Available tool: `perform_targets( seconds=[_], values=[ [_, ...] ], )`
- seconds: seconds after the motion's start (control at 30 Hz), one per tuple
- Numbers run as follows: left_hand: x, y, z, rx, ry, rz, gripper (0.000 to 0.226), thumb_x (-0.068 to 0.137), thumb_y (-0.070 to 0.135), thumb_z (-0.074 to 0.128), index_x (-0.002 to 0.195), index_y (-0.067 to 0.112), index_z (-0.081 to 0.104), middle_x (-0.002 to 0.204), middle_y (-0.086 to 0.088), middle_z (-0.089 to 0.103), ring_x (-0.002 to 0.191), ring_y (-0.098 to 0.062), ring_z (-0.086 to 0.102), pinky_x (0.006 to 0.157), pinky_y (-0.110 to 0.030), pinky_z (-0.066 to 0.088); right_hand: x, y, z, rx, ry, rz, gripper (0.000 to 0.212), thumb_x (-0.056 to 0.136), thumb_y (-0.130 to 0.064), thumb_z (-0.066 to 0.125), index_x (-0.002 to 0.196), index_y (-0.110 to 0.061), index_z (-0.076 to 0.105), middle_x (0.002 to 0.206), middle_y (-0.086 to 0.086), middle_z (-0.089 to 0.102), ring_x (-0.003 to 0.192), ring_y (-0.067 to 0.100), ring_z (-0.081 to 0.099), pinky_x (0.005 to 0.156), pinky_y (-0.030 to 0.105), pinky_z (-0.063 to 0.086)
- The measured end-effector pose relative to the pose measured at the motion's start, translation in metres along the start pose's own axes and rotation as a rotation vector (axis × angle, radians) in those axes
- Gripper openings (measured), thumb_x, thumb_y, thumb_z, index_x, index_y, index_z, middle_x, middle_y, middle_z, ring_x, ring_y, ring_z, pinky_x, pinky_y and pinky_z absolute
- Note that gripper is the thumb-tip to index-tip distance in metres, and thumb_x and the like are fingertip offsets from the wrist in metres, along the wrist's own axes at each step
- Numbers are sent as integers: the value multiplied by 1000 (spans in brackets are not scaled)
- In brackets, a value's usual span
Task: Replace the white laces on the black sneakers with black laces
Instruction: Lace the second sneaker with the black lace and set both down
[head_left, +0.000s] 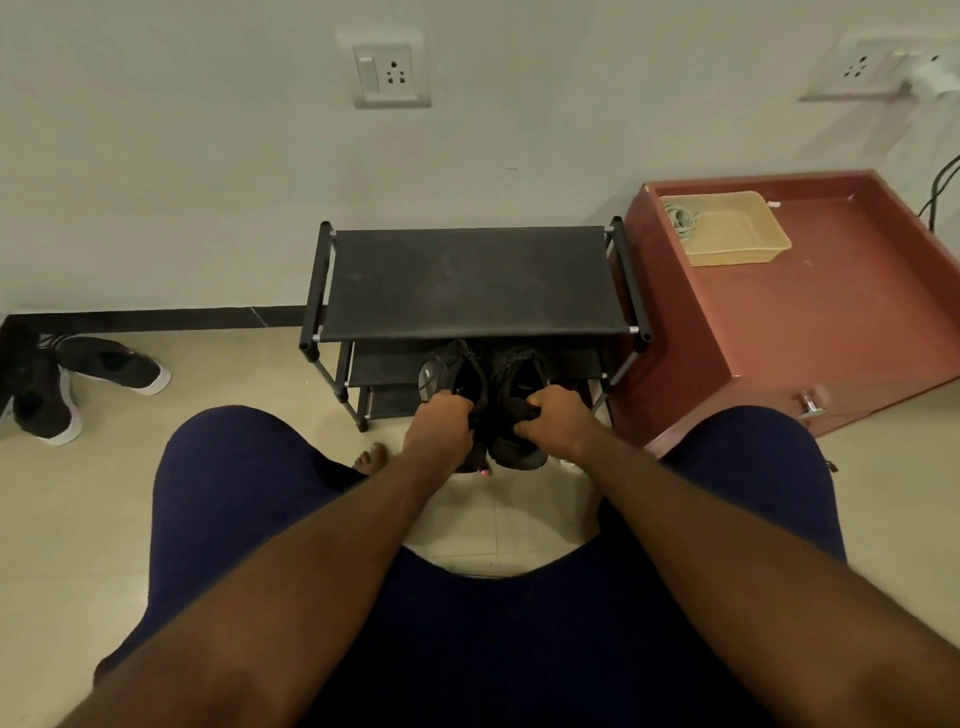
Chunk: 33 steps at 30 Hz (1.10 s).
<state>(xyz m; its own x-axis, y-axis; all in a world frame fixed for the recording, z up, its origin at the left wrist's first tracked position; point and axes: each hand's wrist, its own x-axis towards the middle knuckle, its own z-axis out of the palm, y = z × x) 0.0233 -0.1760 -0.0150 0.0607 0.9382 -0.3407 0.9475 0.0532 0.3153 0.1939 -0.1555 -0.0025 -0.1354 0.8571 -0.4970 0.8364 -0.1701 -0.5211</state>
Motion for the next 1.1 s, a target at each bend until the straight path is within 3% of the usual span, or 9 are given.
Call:
perform_targets(
  seconds=[0.2,0.4,0.53,0.67,0.77,0.87,0.93,1.03,1.1],
  values=[
    [46,-23,32,-107,16,-78,18,90,7,57,106,9,65,128,-11,45,98,-30,58,85,-40,52,56,15,30,-18,41,29,13,86,-13,68,88,-1,71,97,17,65,92,33,64,71,30,45],
    [87,-38,63,-271,26,-137,27,96,19,55,121,12,63,159,-9,27,112,-27,57,97,-37,51,110,21,50,12,108,33,16,90,-12,66,99,-3,76,131,17,53,100,32,60,91,37,50],
    [121,-49,70,-314,81,-74,52,100,16,45,151,18,37,157,-5,33,135,-27,43,78,2,42,141,25,60,54,161,66,23,92,-9,66,114,-8,73,154,13,39,116,32,59,104,33,45],
    [150,-73,86,-227,-18,0,48,93,34,55,137,15,55,163,0,22,142,-31,33,114,-45,36,162,34,63,14,155,93,32,96,-11,63,128,-9,66,163,11,27,130,31,52,109,27,37],
    [159,-78,88,-273,32,39,57,92,41,48,148,38,38,163,9,20,148,-26,23,121,-45,22,170,41,67,27,182,65,36,95,-13,65,131,-10,64,164,12,25,135,32,49,111,28,35],
    [162,-67,83,-436,110,-133,54,92,10,61,143,11,46,163,-9,17,140,-31,36,109,-25,28,173,47,71,117,243,4,52,93,-18,69,142,-16,55,163,13,27,141,30,42,112,29,34],
    [159,-60,83,-678,172,-225,69,84,3,66,146,13,38,157,-10,29,135,-26,43,108,-24,34,172,46,75,322,325,34,67,88,-35,71,148,-20,45,156,8,40,138,22,45,110,30,39],
    [150,-44,78,-1072,337,-464,64,89,9,62,146,15,35,133,-3,54,115,-14,57,91,-23,50,178,31,78,672,472,344,73,84,-63,62,141,-21,47,135,2,59,123,20,58,102,41,52],
    [158,-42,75,-1117,380,-683,53,92,28,60,141,16,42,123,0,58,106,-15,60,83,-27,50,189,21,74,823,377,529,61,88,-58,63,134,-19,53,123,3,65,104,25,67,78,40,61]
  ],
)
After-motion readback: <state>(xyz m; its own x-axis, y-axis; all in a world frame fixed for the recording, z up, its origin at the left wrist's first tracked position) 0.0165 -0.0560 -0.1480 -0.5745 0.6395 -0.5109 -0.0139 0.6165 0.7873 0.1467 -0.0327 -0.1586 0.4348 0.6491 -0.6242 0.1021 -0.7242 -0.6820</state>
